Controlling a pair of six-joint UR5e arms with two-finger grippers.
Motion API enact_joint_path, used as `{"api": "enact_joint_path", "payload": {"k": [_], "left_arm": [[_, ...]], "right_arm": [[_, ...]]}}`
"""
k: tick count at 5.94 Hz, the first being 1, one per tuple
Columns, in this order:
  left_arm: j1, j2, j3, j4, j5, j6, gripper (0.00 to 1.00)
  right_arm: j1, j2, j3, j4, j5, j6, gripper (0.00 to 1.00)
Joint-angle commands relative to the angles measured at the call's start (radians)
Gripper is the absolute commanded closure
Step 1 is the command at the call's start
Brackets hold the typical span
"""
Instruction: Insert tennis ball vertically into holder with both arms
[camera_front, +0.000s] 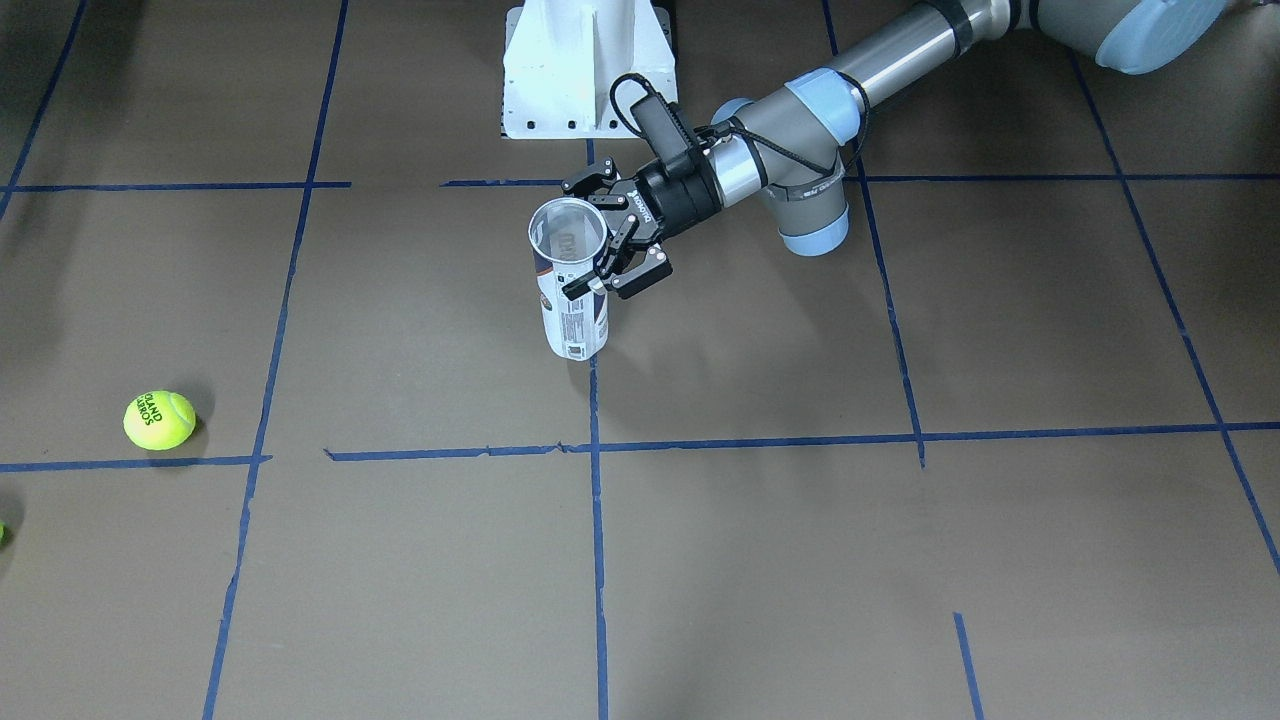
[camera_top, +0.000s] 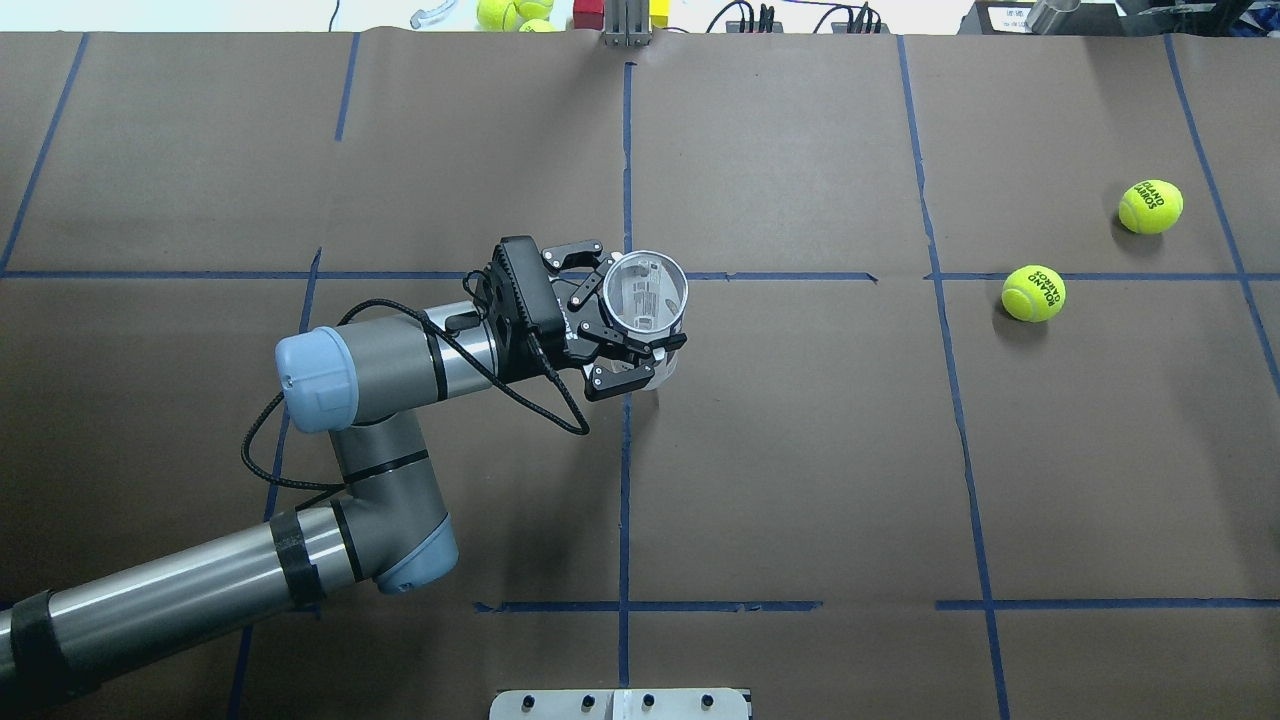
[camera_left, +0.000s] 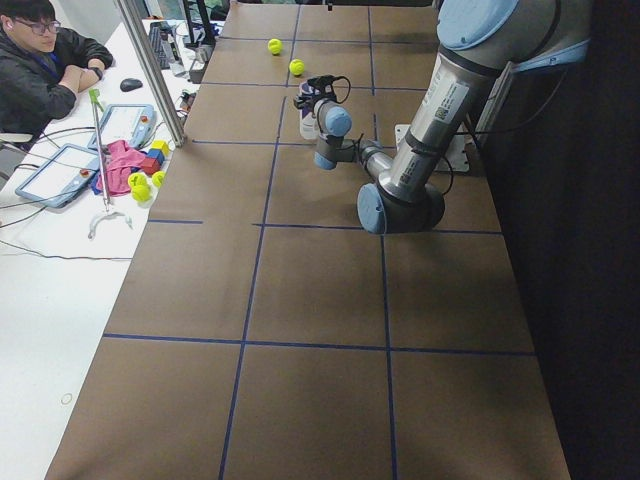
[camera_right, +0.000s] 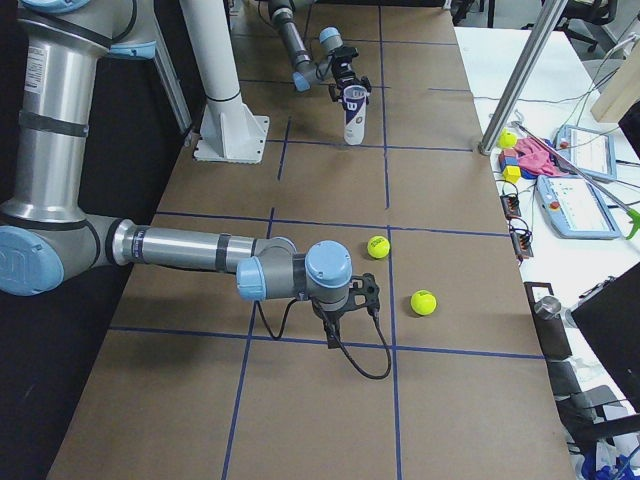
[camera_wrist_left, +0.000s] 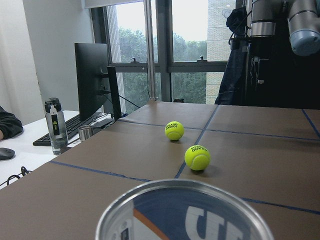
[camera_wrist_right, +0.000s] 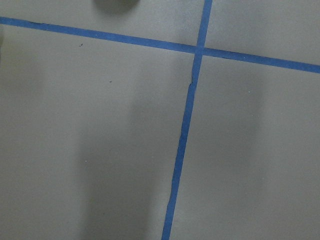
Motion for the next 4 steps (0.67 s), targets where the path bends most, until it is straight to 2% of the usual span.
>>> {"api": "enact_joint_path", "payload": {"k": [1, 4], "left_arm": [[0.008, 0.000, 0.031, -0.004, 0.002, 0.002, 0.18], [0.009, 0.000, 0.032, -0.004, 0.002, 0.002, 0.16]], "right_arm": [[-0.006, 0.012, 0.002, 0.000, -0.002, 0.003, 0.00], [-0.029, 0.013, 0.005, 0.048, -0.006, 0.002, 0.00]]}}
